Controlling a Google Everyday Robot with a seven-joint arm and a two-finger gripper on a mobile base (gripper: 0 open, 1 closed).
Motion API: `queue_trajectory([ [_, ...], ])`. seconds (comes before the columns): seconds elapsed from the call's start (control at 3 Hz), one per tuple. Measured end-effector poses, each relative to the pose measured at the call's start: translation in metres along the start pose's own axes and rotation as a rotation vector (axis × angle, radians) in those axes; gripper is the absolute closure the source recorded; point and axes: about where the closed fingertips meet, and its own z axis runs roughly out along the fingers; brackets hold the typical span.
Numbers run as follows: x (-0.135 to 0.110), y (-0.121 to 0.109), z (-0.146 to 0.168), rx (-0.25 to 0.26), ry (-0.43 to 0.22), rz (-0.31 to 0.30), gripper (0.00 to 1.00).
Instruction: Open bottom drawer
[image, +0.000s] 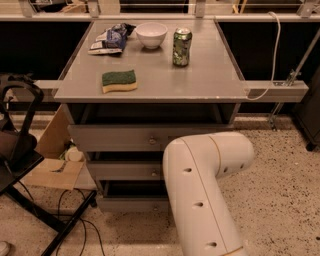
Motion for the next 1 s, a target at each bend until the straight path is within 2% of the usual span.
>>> queue_trajectory([
  [0.33, 0.000, 0.000, 0.000, 0.000, 0.000, 0.000, 1.00],
  [0.67, 0.023, 0.031, -0.015, -0.063, 0.061, 0.005, 1.00],
  [1.0, 0.057, 0.079, -0.026, -0.151, 0.143, -0.011, 0.85],
])
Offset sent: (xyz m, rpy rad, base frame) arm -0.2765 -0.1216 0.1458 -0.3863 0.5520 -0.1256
